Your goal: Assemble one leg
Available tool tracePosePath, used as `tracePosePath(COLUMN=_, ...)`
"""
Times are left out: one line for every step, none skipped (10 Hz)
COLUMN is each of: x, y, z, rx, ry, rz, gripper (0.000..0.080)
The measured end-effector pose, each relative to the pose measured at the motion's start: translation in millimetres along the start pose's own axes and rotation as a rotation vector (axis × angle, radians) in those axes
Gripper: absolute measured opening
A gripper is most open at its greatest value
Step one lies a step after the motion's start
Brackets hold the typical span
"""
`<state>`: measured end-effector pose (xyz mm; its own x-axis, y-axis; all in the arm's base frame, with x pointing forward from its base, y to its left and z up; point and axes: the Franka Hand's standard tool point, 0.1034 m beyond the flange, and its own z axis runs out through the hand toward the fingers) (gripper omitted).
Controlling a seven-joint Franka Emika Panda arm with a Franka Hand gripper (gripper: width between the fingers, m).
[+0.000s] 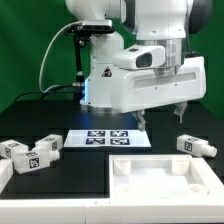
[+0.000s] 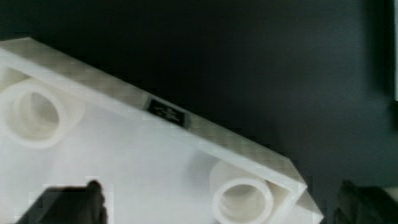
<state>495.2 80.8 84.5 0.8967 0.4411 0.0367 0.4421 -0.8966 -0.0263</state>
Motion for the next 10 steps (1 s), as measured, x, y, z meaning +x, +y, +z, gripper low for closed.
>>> tracePosePath(x=0.6, y=-6.5, z=-1.4, rx=-0.009, ry=0.010, rz=0.015, gripper=0.0649)
tracePosePath(x=-1.5, y=-32.8, z=-5.1, rx=-0.025, ry=0.032, rz=-0.017, gripper=0.0649)
tracePosePath(x=-11.1, y=-58.7, z=-6.0, rx=-0.024, ry=0.036, rz=-0.052, gripper=0.0649)
tracePosePath(x=-17.3, y=-76.4, z=-6.1, rx=-0.024, ry=0.050, rz=-0.044, gripper=0.0649)
tracePosePath(x=-17.2, y=-73.6, z=-7.0, rx=-0.023, ry=0.052, rz=-0.026, gripper=0.0649)
tracePosePath(x=-17.1, y=-71.1, z=-6.4, rx=-0.023, ry=0.052, rz=-0.024, gripper=0.0649)
tracePosePath(x=-17.4, y=-71.5, z=-6.1, rx=-0.023, ry=0.051, rz=-0.024, gripper=0.0649)
tracePosePath(x=-18.1, y=-73.5, z=-5.1, rx=-0.022, ry=0.051, rz=-0.027, gripper=0.0649)
tracePosePath(x=-20.0, y=-85.4, z=-0.4, rx=-0.026, ry=0.086, rz=-0.037, gripper=0.0649)
tracePosePath(x=-26.0, y=-102.6, z=8.4, rx=-0.028, ry=0.101, rz=-0.089, gripper=0.0649)
